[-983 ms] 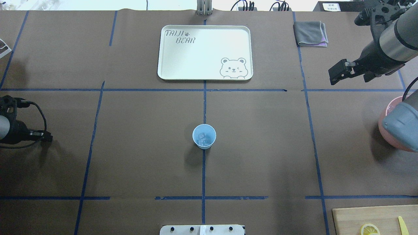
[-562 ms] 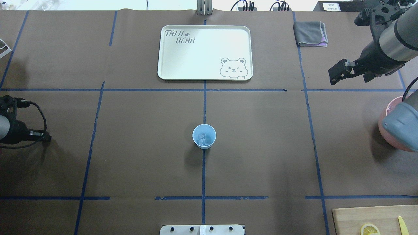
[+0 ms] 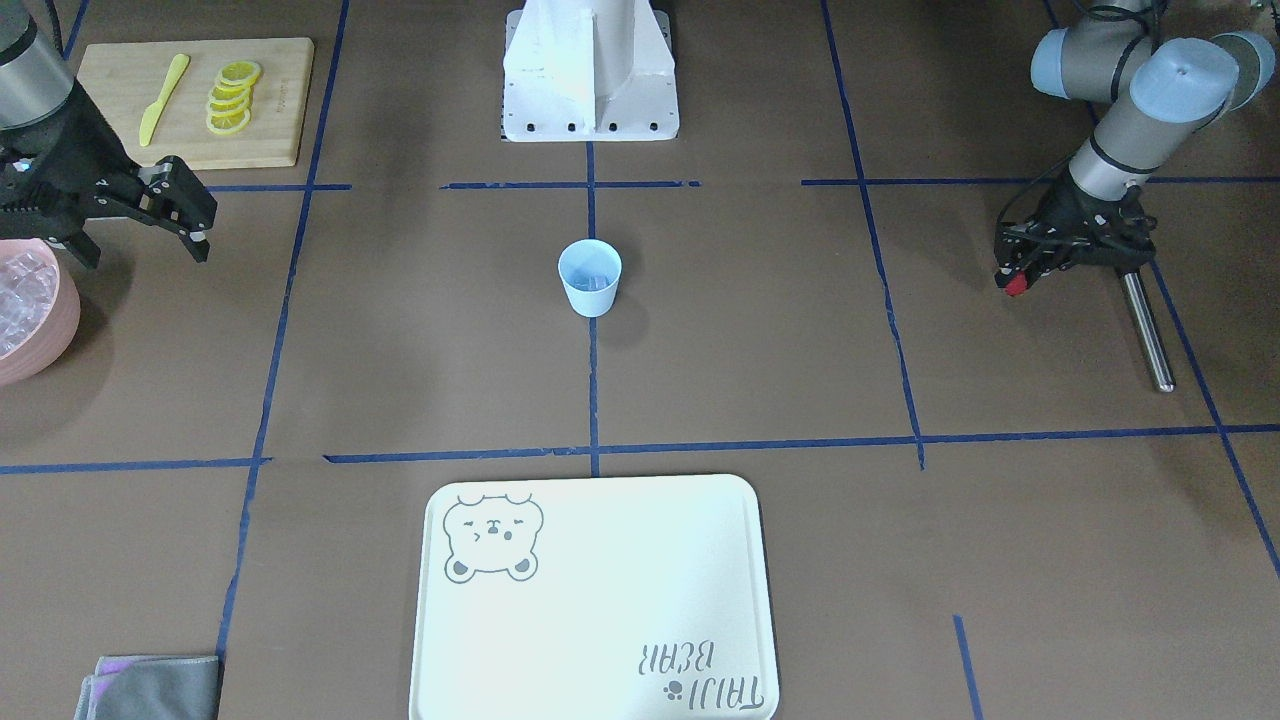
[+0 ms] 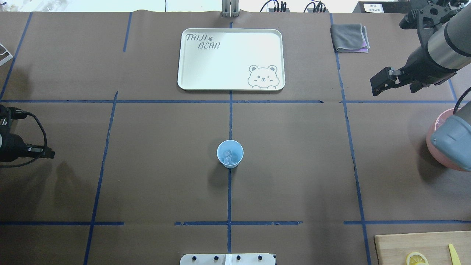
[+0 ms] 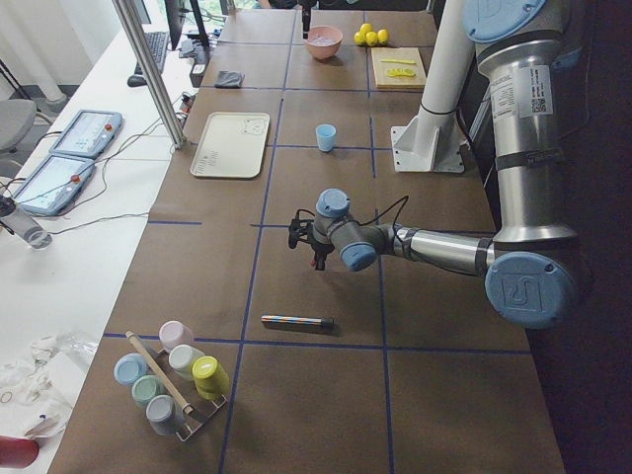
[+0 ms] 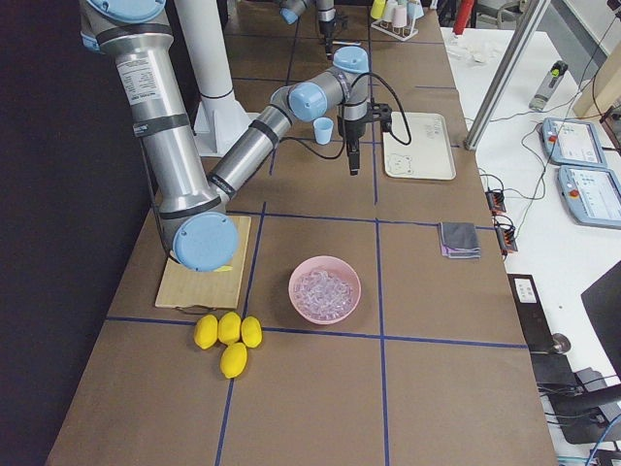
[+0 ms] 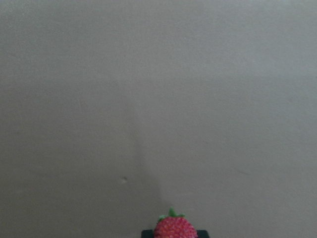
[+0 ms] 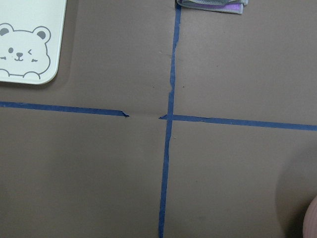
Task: Mash ice and strawberries in cup
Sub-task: 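Carry the strawberry with the left gripper over the blue cup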
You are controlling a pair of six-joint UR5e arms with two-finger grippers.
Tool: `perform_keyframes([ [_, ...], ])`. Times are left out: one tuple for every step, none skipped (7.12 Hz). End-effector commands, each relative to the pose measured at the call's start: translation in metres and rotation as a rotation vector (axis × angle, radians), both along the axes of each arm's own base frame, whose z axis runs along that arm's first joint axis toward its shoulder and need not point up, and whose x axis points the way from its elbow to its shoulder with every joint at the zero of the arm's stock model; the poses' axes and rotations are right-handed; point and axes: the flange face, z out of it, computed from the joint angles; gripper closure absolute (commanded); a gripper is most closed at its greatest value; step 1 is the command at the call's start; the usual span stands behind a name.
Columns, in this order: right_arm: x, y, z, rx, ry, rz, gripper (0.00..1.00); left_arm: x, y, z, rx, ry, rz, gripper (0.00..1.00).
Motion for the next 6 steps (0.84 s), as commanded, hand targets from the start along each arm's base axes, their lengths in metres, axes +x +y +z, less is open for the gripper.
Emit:
perform_keyframes([
  [0.011, -0.001, 0.013, -0.011, 0.011, 0.002, 0.01, 0.001, 0.001, -0.045, -0.022, -0.019, 0.004, 0.98],
  [0.025, -0.002, 0.027, 0.002, 0.031, -0.017, 0.01, 0.011, -0.011, -0.088, -0.032, -0.027, 0.001, 0.98],
  [0.046, -0.005, 0.050, 0.013, 0.063, -0.042, 0.01, 0.024, -0.024, -0.142, -0.045, -0.027, -0.005, 0.98],
  [0.066, -0.007, 0.072, 0.010, 0.079, -0.061, 0.01, 0.044, -0.037, -0.194, -0.075, -0.008, -0.029, 0.98],
  [0.085, -0.014, 0.097, 0.002, 0.035, -0.079, 0.01, 0.077, -0.039, -0.245, -0.117, 0.026, -0.040, 0.98],
  [0.109, -0.018, 0.136, 0.034, 0.020, -0.081, 0.01, 0.120, -0.029, -0.297, -0.150, 0.051, -0.014, 0.98],
])
